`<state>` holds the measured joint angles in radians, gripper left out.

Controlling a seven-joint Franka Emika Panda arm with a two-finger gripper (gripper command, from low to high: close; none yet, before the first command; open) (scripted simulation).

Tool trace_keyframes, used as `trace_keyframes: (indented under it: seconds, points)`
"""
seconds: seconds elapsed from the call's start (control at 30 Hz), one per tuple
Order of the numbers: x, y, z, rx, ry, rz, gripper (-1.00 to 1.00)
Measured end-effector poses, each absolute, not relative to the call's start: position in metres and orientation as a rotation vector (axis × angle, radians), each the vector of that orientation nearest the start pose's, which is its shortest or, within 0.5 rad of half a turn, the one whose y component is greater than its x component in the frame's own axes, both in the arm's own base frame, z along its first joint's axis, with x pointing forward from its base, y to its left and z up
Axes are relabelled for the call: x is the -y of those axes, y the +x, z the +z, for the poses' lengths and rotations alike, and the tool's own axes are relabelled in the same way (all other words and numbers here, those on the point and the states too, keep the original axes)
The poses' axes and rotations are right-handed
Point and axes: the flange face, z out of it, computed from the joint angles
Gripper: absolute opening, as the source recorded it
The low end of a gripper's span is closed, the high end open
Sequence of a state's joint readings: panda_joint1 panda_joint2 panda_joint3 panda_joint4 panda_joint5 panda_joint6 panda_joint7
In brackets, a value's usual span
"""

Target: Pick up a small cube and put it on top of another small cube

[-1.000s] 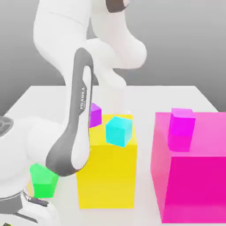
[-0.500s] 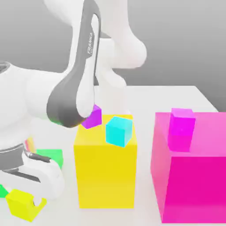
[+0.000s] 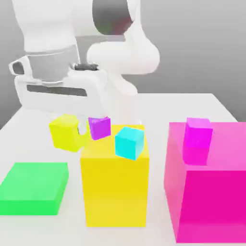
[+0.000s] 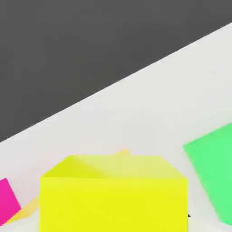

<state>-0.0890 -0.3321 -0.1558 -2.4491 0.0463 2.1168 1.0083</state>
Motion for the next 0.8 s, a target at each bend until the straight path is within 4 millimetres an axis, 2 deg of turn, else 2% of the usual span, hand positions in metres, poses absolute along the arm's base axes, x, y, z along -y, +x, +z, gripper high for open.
trace_keyframes:
  seconds: [0.17,0.3,0.37,0.43,0.47,0.63,0.67,0.73,0.8]
  points:
    - [0.082,0.379,0.451,-1.880,-2.454,0.038,-1.00]
    - [0.067,0.345,0.467,-1.949,-2.446,0.011,-1.00]
    - [0.064,0.340,0.449,-1.963,-2.443,0.005,-1.00]
    - [0.064,0.338,0.422,-1.966,-2.443,0.004,-1.00]
    - [0.064,0.337,0.412,-1.967,-2.443,0.003,1.00]
    - [0.064,0.337,0.412,-1.967,-2.443,0.003,1.00]
    - [0.064,0.337,0.407,-1.969,-2.445,0.002,1.00]
    - [0.064,0.338,0.421,-1.970,-2.446,0.000,1.00]
    - [0.064,0.338,0.447,-1.970,-2.447,0.000,1.00]
